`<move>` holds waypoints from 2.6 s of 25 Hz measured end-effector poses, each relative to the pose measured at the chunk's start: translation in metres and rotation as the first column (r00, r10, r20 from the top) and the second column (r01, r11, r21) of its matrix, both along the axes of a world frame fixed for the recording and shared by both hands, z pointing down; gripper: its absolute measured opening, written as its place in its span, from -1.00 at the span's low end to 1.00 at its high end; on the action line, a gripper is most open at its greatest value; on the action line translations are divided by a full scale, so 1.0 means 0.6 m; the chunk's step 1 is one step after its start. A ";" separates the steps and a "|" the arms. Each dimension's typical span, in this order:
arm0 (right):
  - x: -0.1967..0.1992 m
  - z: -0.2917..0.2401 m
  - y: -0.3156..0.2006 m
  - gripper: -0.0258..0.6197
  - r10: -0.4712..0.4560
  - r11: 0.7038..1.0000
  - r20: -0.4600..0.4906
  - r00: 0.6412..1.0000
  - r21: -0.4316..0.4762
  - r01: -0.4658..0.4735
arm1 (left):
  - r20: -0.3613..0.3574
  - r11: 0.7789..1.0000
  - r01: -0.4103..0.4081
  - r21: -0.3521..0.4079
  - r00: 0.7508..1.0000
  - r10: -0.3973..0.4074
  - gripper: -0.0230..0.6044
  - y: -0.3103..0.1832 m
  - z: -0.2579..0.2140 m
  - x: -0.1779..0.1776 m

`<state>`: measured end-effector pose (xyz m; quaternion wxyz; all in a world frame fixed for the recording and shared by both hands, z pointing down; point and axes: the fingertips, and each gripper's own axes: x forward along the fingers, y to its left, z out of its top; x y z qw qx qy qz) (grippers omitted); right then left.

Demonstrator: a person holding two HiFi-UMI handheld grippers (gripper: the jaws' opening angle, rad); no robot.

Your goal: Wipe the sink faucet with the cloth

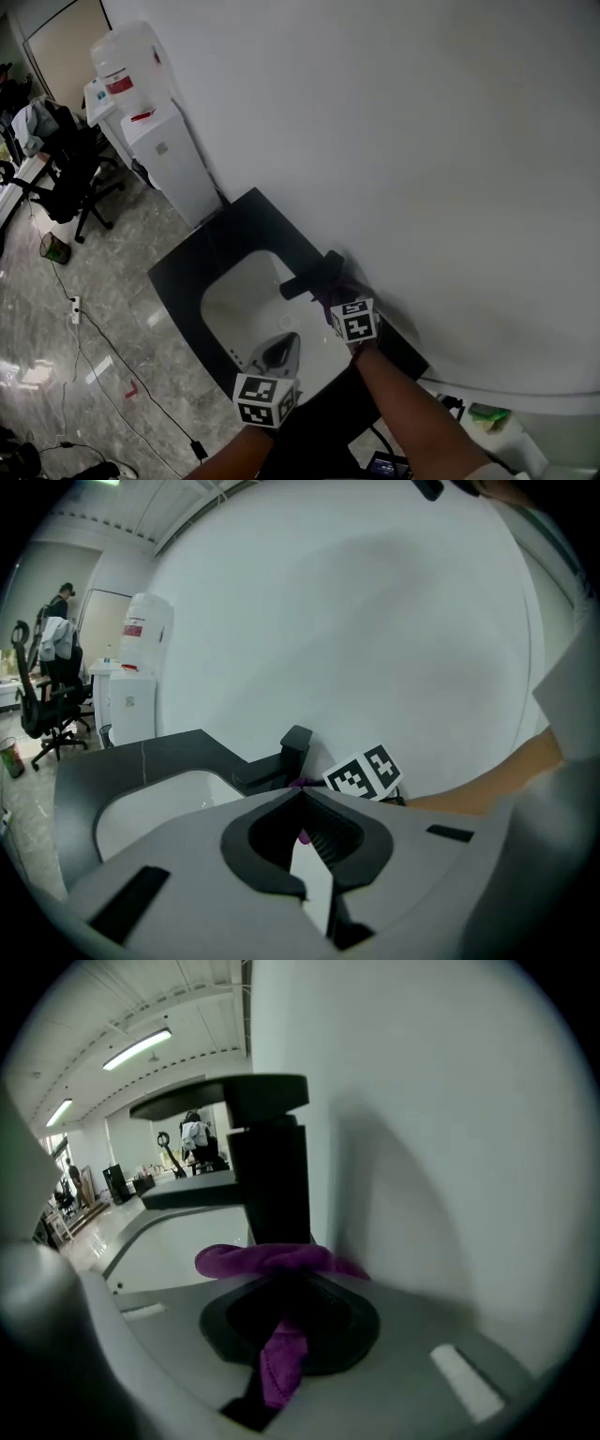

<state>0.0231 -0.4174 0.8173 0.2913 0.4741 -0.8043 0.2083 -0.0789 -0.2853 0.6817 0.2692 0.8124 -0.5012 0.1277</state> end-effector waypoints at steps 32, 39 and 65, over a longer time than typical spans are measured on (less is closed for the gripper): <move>-0.199 -0.118 0.088 -0.83 -0.183 0.979 0.083 0.980 0.108 0.173 | -0.014 0.999 0.019 0.028 1.000 -0.018 -0.91 0.022 -0.045 -0.042; -0.202 -0.163 0.129 -0.83 -0.215 0.967 0.133 0.967 0.169 0.192 | -0.017 0.999 0.026 0.043 1.000 -0.026 -0.91 0.028 -0.055 -0.068; -0.094 -0.307 0.208 -0.82 -0.157 0.962 0.140 0.978 0.246 0.119 | -0.006 0.997 0.004 0.073 1.000 -0.003 -0.91 0.058 -0.134 -0.066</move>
